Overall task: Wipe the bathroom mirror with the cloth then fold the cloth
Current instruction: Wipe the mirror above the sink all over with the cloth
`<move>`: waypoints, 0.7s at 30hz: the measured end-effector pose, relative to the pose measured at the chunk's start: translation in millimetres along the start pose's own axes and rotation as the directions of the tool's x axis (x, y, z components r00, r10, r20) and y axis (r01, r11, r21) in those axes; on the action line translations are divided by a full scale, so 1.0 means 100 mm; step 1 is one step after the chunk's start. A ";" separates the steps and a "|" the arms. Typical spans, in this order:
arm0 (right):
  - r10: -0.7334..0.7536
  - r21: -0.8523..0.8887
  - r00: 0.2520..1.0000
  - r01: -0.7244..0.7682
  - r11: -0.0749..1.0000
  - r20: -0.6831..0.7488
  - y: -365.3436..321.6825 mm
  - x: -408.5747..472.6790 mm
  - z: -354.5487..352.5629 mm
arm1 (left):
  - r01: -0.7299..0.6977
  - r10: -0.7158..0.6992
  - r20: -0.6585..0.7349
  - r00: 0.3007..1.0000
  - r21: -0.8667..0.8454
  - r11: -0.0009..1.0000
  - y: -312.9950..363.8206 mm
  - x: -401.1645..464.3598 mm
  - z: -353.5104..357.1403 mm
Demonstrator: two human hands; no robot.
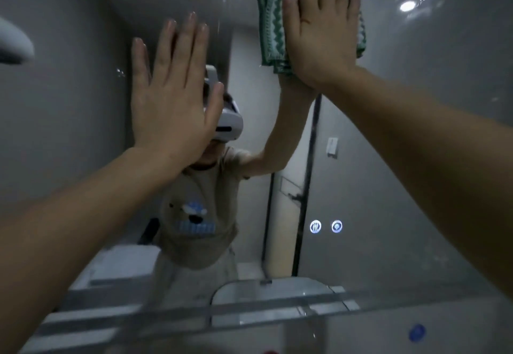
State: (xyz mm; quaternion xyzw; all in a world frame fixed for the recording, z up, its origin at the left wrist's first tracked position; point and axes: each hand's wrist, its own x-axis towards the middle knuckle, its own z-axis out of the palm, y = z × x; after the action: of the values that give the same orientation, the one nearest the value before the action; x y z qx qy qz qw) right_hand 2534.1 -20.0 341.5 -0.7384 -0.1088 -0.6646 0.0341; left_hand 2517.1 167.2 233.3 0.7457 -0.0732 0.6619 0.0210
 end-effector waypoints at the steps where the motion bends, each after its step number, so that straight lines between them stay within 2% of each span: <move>1: 0.009 -0.026 1.000 -0.009 1.000 0.011 0.01 -0.14 -0.01 | -0.006 0.006 0.024 1.000 -0.005 1.000 0.00 -0.15 0.00; 4: 0.003 -0.073 0.999 0.001 0.997 0.052 0.01 -0.57 -0.01 | -0.012 0.015 0.092 0.996 -0.028 1.000 0.06 -0.56 -0.01; 8: 0.033 -0.040 0.997 -0.031 0.999 0.063 -0.01 -1.08 0.00 | -0.044 0.051 0.126 0.991 -0.058 0.997 0.27 -0.88 0.02; 13: 0.029 0.041 0.992 -0.034 0.999 0.121 -0.04 -1.96 0.05 | -0.046 0.051 0.124 0.991 -0.046 0.998 0.50 -1.11 0.09; 21: 0.135 0.029 0.972 -0.143 0.989 0.192 -0.10 -3.12 0.17 | -0.025 0.031 0.112 0.993 -0.049 0.998 0.64 -1.42 0.21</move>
State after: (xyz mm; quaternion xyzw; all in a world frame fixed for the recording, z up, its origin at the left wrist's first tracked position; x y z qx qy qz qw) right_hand 2519.7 -43.1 30.4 -0.8032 -0.0736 -0.5848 0.0857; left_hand 2512.5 112.4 85.6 0.7802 -0.1004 0.6168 0.0253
